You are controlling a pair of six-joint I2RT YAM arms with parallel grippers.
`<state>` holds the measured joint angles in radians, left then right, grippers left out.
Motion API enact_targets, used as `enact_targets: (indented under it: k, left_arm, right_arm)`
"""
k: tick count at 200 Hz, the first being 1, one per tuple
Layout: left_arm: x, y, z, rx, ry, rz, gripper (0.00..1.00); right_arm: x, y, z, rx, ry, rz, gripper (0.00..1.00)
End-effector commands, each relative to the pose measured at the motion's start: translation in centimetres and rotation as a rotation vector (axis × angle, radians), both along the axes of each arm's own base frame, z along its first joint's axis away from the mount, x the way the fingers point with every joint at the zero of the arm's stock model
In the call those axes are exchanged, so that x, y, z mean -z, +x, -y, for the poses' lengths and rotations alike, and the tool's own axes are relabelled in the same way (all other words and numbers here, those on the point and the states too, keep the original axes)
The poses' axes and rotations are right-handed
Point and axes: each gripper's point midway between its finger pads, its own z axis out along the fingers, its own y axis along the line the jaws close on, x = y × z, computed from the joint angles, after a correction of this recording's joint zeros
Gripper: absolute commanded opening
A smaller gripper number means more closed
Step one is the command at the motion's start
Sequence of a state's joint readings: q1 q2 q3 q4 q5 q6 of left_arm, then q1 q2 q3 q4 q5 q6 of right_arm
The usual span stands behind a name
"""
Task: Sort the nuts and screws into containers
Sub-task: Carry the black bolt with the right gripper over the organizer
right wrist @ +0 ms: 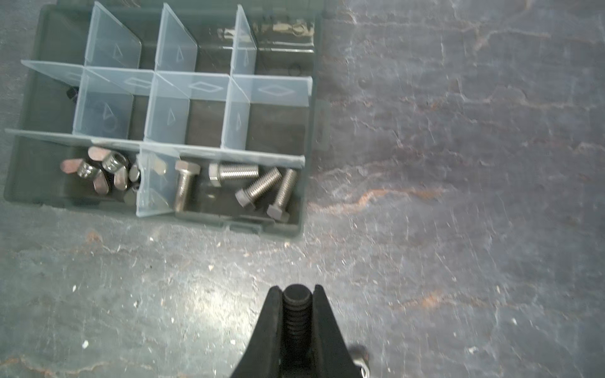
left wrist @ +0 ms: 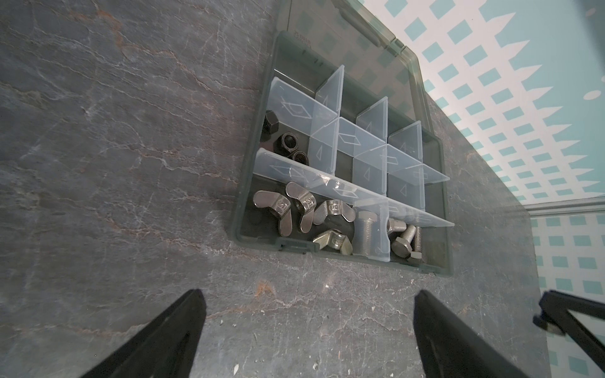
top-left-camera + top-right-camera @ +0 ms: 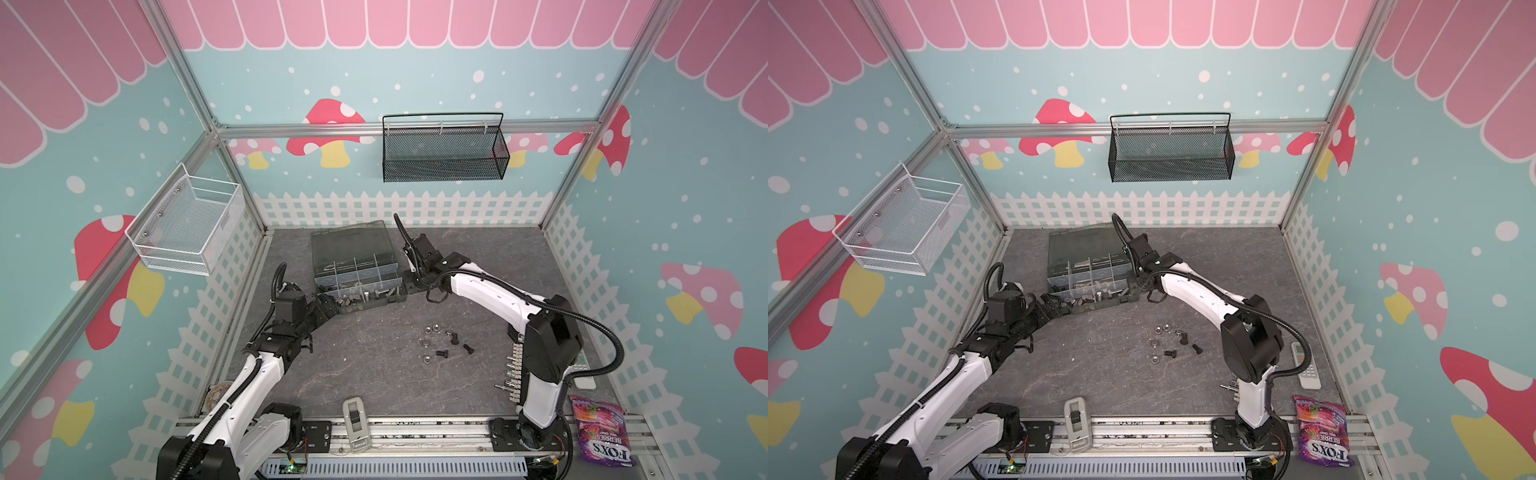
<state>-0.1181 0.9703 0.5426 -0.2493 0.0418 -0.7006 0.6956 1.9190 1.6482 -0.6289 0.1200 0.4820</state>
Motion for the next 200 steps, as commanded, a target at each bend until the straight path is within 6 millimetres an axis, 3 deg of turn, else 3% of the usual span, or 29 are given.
enact_targets:
  k: [1, 40, 118, 171, 200]
  left_arm:
    - [0.0, -0.1, -0.4, -0.022, -0.005, 0.012, 1.0]
    - [0.0, -0.1, -0.4, -0.024, -0.004, 0.012, 1.0]
    - [-0.3, 0.0, -0.5, -0.025, -0.001, 0.019, 1.0]
    - [-0.3, 0.1, -0.5, -0.027, 0.002, 0.015, 1.0]
    - [-0.2, 0.3, -0.5, -0.026, 0.002, 0.01, 1.0]
  right_arm:
    - [0.4, 1.9, -2.0, -0.049, -0.017, 0.033, 0.0]
    - [0.3, 5.2, -4.5, -0.079, 0.007, 0.071, 0.0]
    - [4.4, 10.0, -5.7, -0.097, 0.005, 0.062, 0.0]
    - [7.2, 10.5, -5.3, -0.094, 0.002, 0.01, 0.06]
    - [7.9, 10.3, -5.2, -0.095, 0.001, -0.005, 0.16]
